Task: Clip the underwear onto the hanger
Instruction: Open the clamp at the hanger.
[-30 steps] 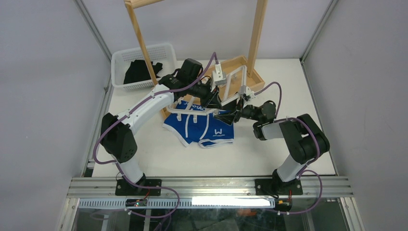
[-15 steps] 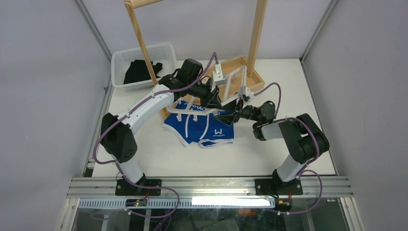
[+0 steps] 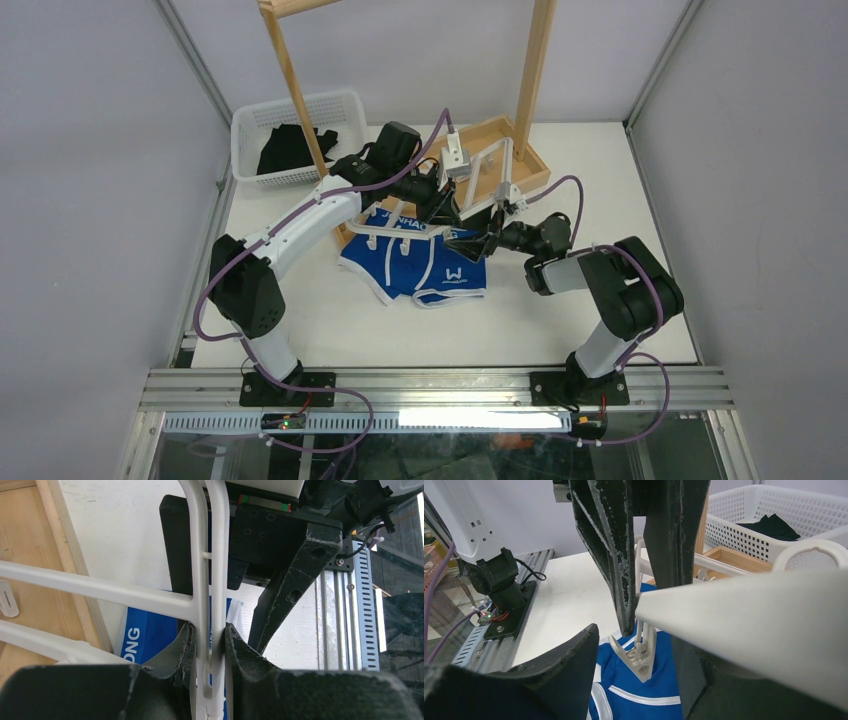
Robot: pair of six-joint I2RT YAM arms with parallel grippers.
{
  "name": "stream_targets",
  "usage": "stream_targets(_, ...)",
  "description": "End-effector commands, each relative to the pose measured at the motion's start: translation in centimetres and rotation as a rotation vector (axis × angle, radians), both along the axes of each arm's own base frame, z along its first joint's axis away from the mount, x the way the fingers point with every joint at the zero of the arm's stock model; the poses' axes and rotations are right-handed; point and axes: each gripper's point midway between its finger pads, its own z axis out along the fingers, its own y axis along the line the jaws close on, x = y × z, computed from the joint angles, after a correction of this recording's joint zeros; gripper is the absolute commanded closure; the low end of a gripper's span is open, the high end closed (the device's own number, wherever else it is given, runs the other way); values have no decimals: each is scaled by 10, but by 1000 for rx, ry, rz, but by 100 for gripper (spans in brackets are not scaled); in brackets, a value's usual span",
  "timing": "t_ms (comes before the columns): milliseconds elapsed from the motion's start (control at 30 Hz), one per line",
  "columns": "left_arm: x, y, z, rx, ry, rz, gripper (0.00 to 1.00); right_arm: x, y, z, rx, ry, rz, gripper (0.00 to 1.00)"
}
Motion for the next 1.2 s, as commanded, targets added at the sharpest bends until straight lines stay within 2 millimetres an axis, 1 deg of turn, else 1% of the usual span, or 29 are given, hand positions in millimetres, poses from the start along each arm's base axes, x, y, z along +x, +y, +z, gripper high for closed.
stream_targets(0, 12, -3, 39, -88, -153, -5, 100, -5, 1, 26, 56, -143, -2, 44)
stream_targets(133, 12, -2, 38, -87, -154, -4, 100, -5, 1, 25, 55, -140, 1, 49)
stream_targets(333, 12, -3, 38, -86, -154, -4, 100, -5, 2, 24, 54, -137, 4, 54)
stream_targets(400, 12, -2, 38, -87, -156, -4, 100, -5, 2, 25, 54, -137, 6, 59)
stream_targets(467, 12, -2, 38, -86, -156, -3, 100, -5, 2, 24, 54, -136, 7, 66)
stream_targets(667, 13, -2, 39, -86, -158, -1, 100, -6, 1, 24, 55, -127, 7, 94)
stream_targets(700, 13, -2, 38, -85, -157, 0, 100, -6, 1, 25, 56, -126, 8, 97)
stream_targets(800, 12, -2, 38, -85, -155, -1, 100, -7, 1, 26, 61, -117, 0, 100)
stream_targets(1033, 12, -3, 38, -88, -149, -3, 100, -3, -2, 28, 68, -82, -35, 100)
stream_targets(1067, 12, -3, 39, -91, -147, -5, 98, -3, -2, 28, 65, -77, -36, 100)
stream_targets(1100, 11, -3, 41, -96, -144, -8, 88, -3, -2, 29, 63, -76, -37, 100)
stream_targets(1167, 6, -5, 48, -120, -140, -27, 74, -3, -2, 29, 59, -75, -40, 100)
